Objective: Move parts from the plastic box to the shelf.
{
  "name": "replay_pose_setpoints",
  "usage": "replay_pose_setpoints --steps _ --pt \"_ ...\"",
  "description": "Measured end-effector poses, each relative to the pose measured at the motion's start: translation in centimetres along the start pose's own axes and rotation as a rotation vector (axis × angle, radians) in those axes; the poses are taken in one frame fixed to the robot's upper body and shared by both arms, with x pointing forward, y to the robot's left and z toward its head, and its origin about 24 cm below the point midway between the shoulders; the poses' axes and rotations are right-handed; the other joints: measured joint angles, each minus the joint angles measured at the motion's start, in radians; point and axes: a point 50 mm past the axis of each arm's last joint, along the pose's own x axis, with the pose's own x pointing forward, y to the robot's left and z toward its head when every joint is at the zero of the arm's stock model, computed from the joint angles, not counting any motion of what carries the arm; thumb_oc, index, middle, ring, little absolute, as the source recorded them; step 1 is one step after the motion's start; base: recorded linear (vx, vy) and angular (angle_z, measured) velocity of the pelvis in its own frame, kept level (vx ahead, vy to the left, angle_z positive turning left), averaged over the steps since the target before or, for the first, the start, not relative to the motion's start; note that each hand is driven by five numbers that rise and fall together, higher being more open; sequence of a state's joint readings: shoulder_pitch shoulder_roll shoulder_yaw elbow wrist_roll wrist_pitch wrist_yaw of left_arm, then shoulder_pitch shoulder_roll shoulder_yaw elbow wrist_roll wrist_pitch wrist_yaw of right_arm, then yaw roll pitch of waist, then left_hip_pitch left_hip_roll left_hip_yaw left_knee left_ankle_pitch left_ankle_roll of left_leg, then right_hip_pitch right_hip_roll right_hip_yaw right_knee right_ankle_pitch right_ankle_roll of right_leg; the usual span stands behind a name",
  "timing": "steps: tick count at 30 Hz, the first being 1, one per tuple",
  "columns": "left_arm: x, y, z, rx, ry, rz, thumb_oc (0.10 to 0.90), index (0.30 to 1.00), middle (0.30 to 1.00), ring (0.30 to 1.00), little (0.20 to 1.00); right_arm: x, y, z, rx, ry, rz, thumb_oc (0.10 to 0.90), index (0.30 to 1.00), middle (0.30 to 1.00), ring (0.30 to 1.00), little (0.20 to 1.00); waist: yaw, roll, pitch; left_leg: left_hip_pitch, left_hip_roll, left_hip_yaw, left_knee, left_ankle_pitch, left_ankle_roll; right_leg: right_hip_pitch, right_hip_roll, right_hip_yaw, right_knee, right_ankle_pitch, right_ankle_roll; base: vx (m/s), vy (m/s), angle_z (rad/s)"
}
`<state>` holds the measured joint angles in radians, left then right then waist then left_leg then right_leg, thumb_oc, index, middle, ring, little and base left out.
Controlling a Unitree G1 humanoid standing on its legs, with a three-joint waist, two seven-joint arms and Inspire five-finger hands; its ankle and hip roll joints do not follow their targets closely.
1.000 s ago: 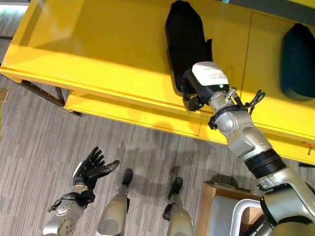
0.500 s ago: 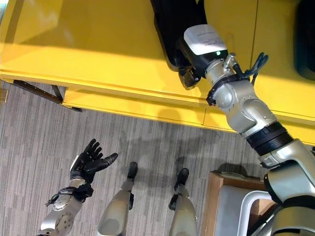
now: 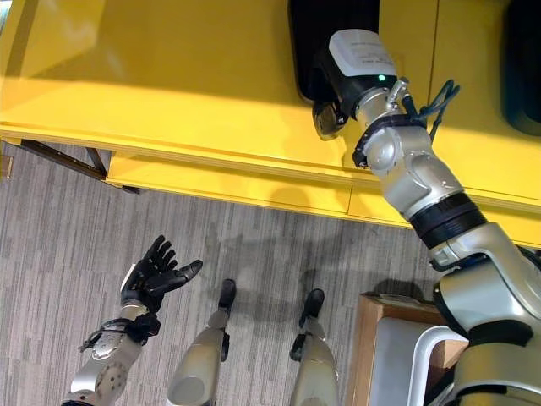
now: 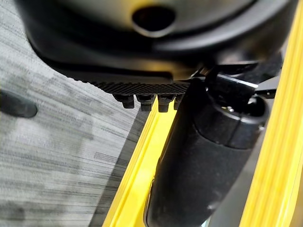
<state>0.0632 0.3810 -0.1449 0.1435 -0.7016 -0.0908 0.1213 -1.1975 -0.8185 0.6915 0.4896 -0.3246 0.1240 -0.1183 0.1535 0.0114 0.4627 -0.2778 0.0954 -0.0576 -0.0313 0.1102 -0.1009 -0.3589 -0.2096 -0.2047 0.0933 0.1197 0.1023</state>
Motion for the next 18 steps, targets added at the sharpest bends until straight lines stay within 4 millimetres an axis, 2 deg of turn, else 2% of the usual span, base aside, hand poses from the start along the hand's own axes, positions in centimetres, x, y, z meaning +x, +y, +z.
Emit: replay_pose_setpoints --steps 6,18 --pt "0.11 -0.06 0.13 0.000 -0.005 0.002 0.900 1.000 1.000 1.000 1.000 0.33 0.37 0.51 0.035 0.007 -0.008 0.400 0.300 0.300 0.300 0.300 -0.014 0.000 0.000 0.004 0.001 0.001 0.002 0.000 0.000 0.002 0.004 0.002 0.001 0.001 -0.001 0.00 0.000 0.00" --pt "0.12 -0.07 0.17 -0.001 -0.008 0.004 0.900 1.000 1.000 1.000 1.000 0.17 0.93 -0.07 0.042 0.034 0.019 0.400 0.300 0.300 0.300 0.300 -0.019 -0.003 -0.002 0.020 0.003 0.003 0.002 0.001 0.000 0.018 0.006 0.003 -0.001 0.004 -0.004 0.00 0.000 0.00"
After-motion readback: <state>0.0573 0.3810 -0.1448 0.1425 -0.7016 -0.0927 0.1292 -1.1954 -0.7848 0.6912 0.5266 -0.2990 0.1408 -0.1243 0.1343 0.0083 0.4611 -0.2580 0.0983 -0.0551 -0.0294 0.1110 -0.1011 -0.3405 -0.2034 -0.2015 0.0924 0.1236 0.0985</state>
